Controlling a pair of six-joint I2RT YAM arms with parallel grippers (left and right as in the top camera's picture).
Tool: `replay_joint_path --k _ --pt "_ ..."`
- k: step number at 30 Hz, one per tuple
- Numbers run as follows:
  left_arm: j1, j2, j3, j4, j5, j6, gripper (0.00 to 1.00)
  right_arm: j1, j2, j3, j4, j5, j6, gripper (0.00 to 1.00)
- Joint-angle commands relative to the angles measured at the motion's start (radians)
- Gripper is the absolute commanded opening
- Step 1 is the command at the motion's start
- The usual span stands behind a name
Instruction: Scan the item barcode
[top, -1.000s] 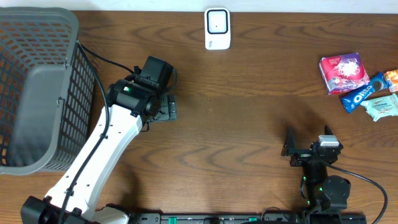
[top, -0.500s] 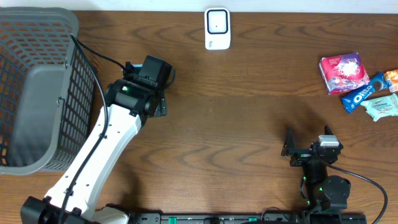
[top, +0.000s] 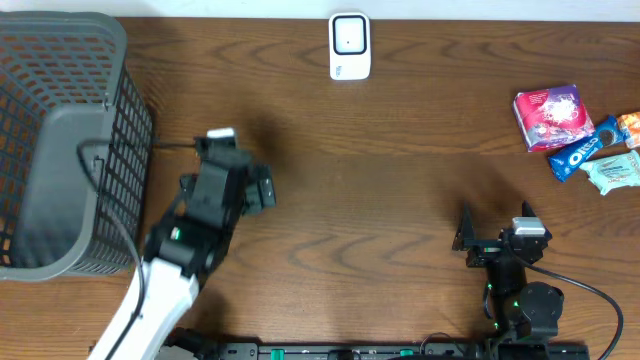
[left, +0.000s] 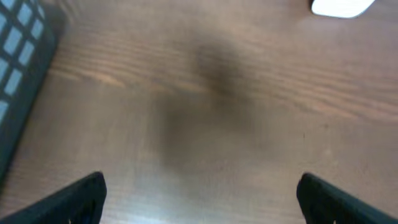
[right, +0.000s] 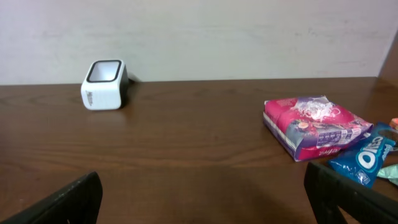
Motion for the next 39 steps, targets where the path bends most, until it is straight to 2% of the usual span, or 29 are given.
replay_joint_path --k 1,5,9,14,18,26,30,34,39 --pt "0.022 -0.123 -0.145 0.066 0.04 0.094 0.98 0.007 -0.006 -0.005 0.0 0.013 -0.011 0.99" --pt "0.081 -0.295 -0.314 0.174 0.171 0.179 0.98 0.007 -0.006 -0.005 0.001 0.013 -0.011 0.99" --pt "0.143 -0.488 -0.48 0.287 0.235 0.181 0.98 0.007 -0.006 -0.005 0.001 0.013 -0.011 0.99" --pt "0.171 -0.723 -0.638 0.381 0.254 0.174 0.98 0.007 -0.006 -0.005 0.001 0.013 -0.011 0.99" --pt "0.18 -0.864 -0.702 0.393 0.235 0.173 0.98 0.007 -0.006 -0.005 0.0 0.013 -0.011 0.99" --pt "0.186 -0.989 -0.715 0.393 0.14 0.17 0.98 0.007 -0.006 -0.005 0.001 0.013 -0.011 0.99" --pt "0.23 -1.06 -0.736 0.393 0.123 0.164 0.98 0.007 -0.006 -0.005 0.0 0.013 -0.011 0.99" --pt "0.29 -1.062 -0.777 0.465 0.127 0.113 0.98 0.007 -0.006 -0.005 0.001 0.013 -0.011 0.99" --pt "0.295 -1.062 -0.776 0.489 0.127 0.116 0.98 0.007 -0.006 -0.005 0.001 0.013 -0.011 0.99"
